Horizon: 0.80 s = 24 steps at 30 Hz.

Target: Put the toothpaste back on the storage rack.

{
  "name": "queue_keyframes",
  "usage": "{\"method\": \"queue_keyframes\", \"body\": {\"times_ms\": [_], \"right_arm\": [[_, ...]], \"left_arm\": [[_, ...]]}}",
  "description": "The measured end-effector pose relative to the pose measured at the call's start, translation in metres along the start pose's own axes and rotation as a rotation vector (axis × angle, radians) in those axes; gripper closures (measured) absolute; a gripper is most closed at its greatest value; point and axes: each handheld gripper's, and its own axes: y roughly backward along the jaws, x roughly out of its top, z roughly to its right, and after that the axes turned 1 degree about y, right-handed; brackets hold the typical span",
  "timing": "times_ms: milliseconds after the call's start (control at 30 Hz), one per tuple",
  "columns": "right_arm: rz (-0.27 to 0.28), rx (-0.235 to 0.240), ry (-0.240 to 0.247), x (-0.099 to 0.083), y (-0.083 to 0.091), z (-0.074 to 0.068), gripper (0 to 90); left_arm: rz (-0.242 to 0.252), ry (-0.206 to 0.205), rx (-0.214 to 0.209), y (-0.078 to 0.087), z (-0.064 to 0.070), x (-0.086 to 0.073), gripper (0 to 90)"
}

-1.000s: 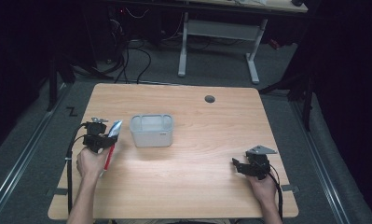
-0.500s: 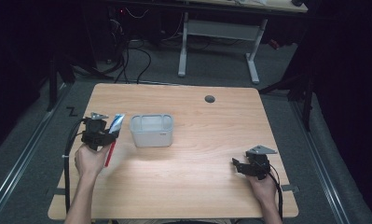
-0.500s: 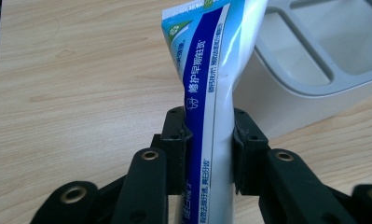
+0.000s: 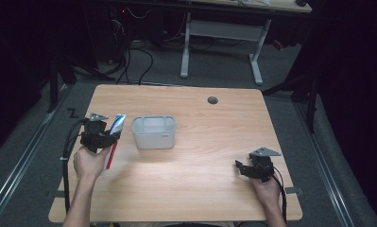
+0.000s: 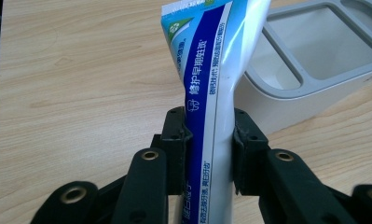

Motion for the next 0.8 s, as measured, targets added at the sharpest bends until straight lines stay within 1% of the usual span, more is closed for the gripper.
{"method": "queue_keyframes", "body": {"times_ms": [200, 267, 300, 333, 367, 433, 467, 567, 600, 700, 733, 767, 800], "right_arm": [[0.0, 0.001, 0.0, 0.0, 0.0, 0.0, 29.6], [0.0, 0.001, 0.0, 0.0, 0.0, 0.0, 29.6], [0.0, 0.001, 0.0, 0.0, 0.0, 0.0, 29.6], [0.0, 0.001, 0.0, 0.0, 0.0, 0.0, 29.6], [0.0, 0.001, 0.0, 0.0, 0.0, 0.0, 29.6], [0.0, 0.001, 0.001, 0.0, 0.0, 0.0, 29.6], [0.0, 0.001, 0.001, 0.0, 0.0, 0.0, 29.6], [0.0, 0.0, 0.0, 0.0, 0.0, 0.0, 29.6], [0.0, 0.0, 0.0, 0.0, 0.0, 0.0, 29.7], [0.0, 0.0, 0.001, 0.0, 0.0, 0.0, 29.6], [0.0, 0.001, 0.001, 0.0, 0.0, 0.0, 29.6], [0.0, 0.001, 0.001, 0.0, 0.0, 0.0, 29.6], [0.0, 0.001, 0.001, 0.0, 0.0, 0.0, 29.6]], "left_arm": [[0.01, 0.004, -0.018, 0.005, -0.001, 0.001, 70.5], [0.02, 0.009, -0.039, 0.008, -0.001, 0.002, 70.5], [0.02, 0.009, -0.039, 0.008, -0.001, 0.002, 70.5], [0.032, 0.008, -0.052, 0.011, 0.001, 0.003, 70.5], [0.032, 0.008, -0.052, 0.011, 0.001, 0.003, 70.5], [0.047, 0.001, -0.069, 0.014, 0.005, 0.006, 70.5], [0.047, 0.001, -0.069, 0.014, 0.005, 0.006, 70.5], [0.057, -0.002, -0.099, 0.016, 0.009, 0.009, 70.6], [0.059, -0.015, -0.104, 0.016, 0.013, 0.011, 70.7], [0.06, -0.027, -0.107, 0.018, 0.017, 0.013, 70.8], [0.068, -0.034, -0.115, 0.019, 0.02, 0.016, 70.8], [0.068, -0.034, -0.115, 0.019, 0.02, 0.016, 70.9], [0.076, -0.04, -0.127, 0.021, 0.023, 0.018, 71.0]]}}
